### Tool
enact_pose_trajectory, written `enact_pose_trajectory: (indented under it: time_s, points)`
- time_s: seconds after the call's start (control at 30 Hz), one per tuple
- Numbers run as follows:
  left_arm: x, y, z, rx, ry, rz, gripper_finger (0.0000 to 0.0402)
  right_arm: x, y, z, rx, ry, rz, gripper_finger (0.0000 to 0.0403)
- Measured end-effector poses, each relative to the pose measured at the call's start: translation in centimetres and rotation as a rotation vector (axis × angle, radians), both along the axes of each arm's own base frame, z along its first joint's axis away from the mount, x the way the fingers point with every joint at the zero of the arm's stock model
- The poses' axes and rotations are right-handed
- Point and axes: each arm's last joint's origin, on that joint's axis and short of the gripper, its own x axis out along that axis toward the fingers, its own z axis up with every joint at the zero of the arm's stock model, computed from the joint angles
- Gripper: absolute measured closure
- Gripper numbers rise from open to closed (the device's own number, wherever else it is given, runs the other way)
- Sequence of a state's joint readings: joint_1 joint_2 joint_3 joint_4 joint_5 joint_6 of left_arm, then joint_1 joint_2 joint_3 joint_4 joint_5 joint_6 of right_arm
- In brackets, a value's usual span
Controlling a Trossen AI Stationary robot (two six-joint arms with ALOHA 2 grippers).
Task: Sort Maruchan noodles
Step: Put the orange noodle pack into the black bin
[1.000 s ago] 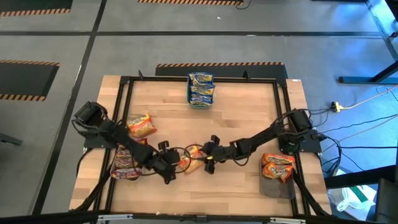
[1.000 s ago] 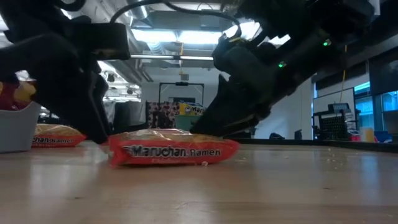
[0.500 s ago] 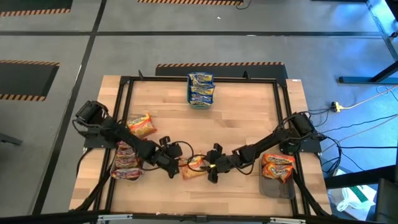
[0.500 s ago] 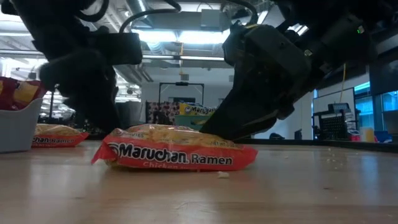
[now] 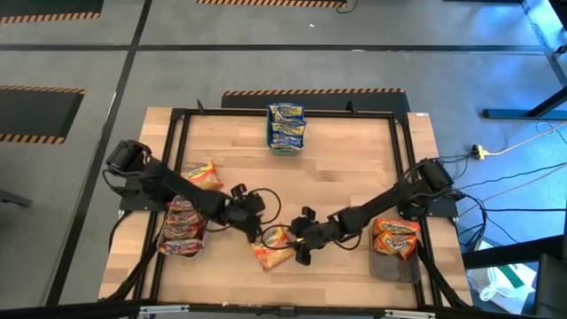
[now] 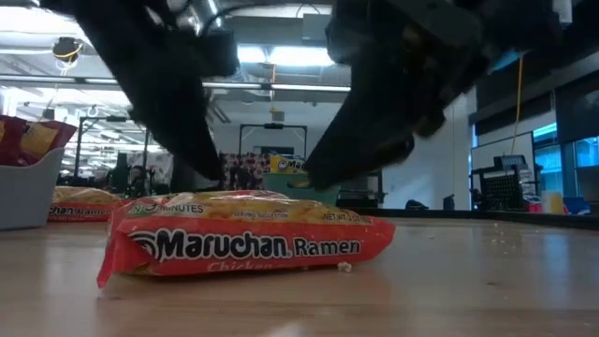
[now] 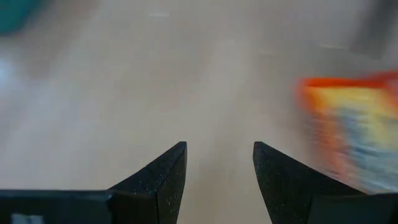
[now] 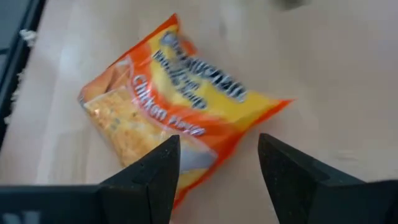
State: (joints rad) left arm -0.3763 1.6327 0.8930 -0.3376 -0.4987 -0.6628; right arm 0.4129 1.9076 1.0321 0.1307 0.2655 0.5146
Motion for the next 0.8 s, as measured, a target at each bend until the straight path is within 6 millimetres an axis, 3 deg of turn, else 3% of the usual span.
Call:
enact_pose_trajectory:
  time_s: [0.1, 0.23, 0.5, 0.8]
  points:
    - [-0.6, -1.6, 1.0, -0.131, 0.006, -0.115, 0.0221, 0.0, -0.1, 1.3, -0.038, 0.023, -0.025, 0.0203]
    - [-2.0, -4.3, 0.8, -0.232, 0.065, -0.217, 0.0221, 0.2, -0.2, 2.1, -0.092, 0.013, -0.028, 0.0203]
    - [-3.5, -8.1, 0.5, -0.392, 0.028, -0.199, 0.0221, 0.5, -0.1, 2.5, -0.144, -0.037, -0.004, 0.0203]
    - [-2.1, -9.6, -3.4, -0.433, -0.002, -0.168, 0.0221, 1.1, 0.2, 1.2, -0.141, -0.068, 0.027, 0.0203]
